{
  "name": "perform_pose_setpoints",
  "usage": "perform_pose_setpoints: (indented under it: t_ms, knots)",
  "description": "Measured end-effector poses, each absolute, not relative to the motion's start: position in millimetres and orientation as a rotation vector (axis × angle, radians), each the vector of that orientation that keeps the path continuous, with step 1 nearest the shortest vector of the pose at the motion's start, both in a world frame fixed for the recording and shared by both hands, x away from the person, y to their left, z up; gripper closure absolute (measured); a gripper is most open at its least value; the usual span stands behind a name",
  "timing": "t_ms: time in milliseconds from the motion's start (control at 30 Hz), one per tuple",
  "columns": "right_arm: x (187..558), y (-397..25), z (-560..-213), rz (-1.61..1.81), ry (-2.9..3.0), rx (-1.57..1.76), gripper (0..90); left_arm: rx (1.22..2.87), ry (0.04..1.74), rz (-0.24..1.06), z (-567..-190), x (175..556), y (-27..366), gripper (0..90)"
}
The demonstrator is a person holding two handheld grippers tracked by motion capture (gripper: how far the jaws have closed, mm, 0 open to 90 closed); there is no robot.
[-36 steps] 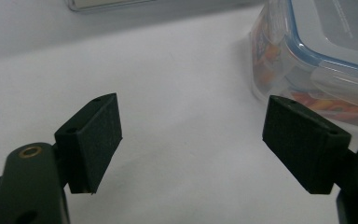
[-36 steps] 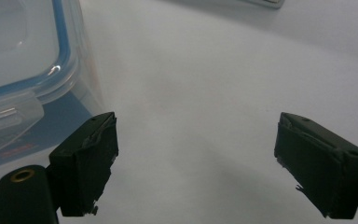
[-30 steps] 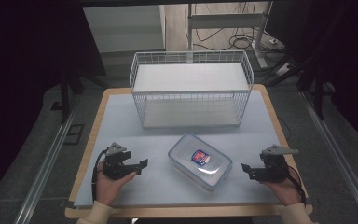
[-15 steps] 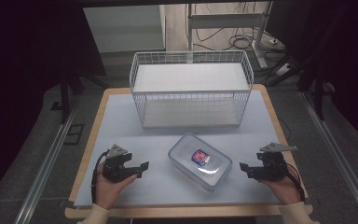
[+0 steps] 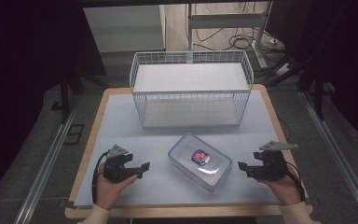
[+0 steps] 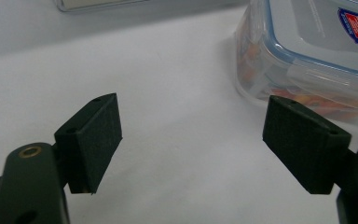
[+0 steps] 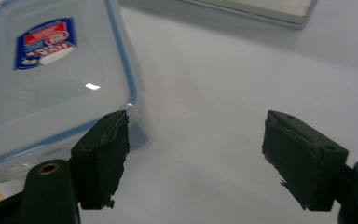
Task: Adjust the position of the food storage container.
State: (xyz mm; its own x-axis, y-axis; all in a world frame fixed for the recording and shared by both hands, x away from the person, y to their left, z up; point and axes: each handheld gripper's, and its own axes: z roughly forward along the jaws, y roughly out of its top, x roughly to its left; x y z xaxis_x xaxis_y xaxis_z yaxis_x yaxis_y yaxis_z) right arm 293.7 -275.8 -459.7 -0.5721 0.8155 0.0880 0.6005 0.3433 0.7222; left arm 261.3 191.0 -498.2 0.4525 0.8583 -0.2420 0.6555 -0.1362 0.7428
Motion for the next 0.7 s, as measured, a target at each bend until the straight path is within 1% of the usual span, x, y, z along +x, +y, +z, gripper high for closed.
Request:
perform_pose_setpoints:
  t_ms: [233,300,333,367,433,467,500,533,567,600,700]
  knots:
    - [287,-262,-450,1.109,2.36,1.214,28.2,1.877,1.281,0.302,-501,263,191,19.2]
    - [282,-255,-444,1.131,2.371,1.178,32.1,1.874,1.282,0.304,-500,263,191,19.1]
    - [282,-255,-444,1.131,2.371,1.178,32.1,1.874,1.282,0.304,-500,263,191,19.1]
    - [279,-252,-441,1.148,2.381,1.158,34.6,1.874,1.282,0.304,-500,263,191,19.1]
    - [274,-246,-437,1.177,2.394,1.117,44.0,1.877,1.28,0.303,-501,263,191,19.2]
    - [273,-243,-436,1.183,2.401,1.103,47.1,1.877,1.281,0.301,-501,263,191,19.2]
    - [271,-240,-435,1.193,2.409,1.085,52.6,1.877,1.282,0.301,-501,263,191,19.2]
    - [267,-233,-434,1.212,2.435,1.05,65.9,1.879,1.283,0.301,-501,263,191,19.2]
    - [265,-230,-435,1.219,2.45,1.034,70.4,1.879,1.283,0.301,-501,263,191,19.2]
    - [265,-230,-435,1.219,2.45,1.034,70.4,1.879,1.283,0.302,-501,263,191,19.2]
    - [257,-214,-437,1.232,2.519,0.957,84.1,1.878,1.288,0.302,-502,263,191,19.3]
